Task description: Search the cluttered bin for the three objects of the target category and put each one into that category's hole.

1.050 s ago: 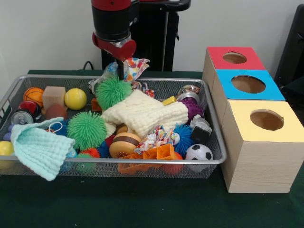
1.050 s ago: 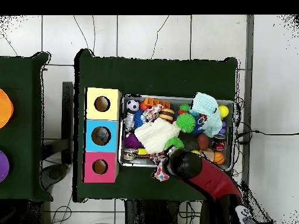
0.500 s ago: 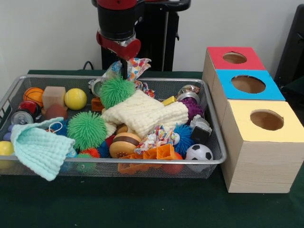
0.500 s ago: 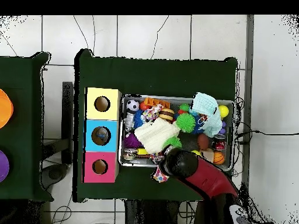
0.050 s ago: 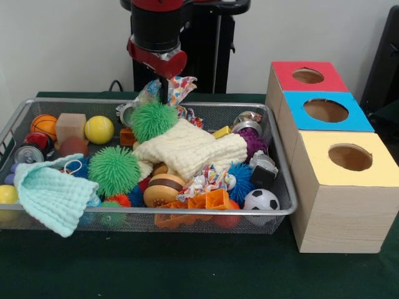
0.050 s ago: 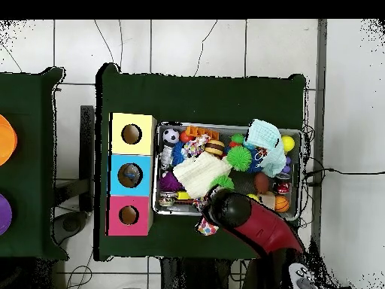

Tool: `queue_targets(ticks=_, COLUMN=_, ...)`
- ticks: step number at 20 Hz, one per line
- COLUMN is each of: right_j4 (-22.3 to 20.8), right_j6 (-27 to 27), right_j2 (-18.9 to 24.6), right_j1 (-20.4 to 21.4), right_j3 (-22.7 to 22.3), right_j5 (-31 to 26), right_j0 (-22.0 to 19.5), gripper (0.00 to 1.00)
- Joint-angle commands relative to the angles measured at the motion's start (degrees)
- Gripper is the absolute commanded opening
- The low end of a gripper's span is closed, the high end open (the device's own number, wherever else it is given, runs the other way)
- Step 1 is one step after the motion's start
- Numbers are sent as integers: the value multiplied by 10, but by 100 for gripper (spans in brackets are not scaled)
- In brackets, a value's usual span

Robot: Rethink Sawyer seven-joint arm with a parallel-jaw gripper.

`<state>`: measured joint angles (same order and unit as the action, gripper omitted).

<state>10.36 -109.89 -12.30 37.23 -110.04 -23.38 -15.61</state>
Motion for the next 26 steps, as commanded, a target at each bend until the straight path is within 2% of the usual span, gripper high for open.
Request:
queue_targets(ticks=1, right_j4=16, right_j6=-119, right_j2=-9, right_j1=-19, right_j3=103, right_j5=-115, right_j0=37, gripper=0)
queue_targets(ticks=7, right_j4=8, right_j6=-121, right_j2=-31, right_j1=-54, right_j3=197, right_j5=-189, right_j0=65, gripper=0)
queue_targets(ticks=15, right_j4=4, right_j6=-122, right_j2=-40, right_j1=-82, right_j3=274, right_j5=-263, right_j0=77, gripper=0)
queue_targets(ticks=21, right_j4=8, right_j6=-121, right_j2=-37, right_j1=-86, right_j3=298, right_j5=-296, right_j0=79, gripper=0)
queue_targets(ticks=26, right_j4=15, right_j6=-135, right_j2=-39, right_j1=-84, right_j3=298, right_j5=-293, right_j0=85, gripper=0)
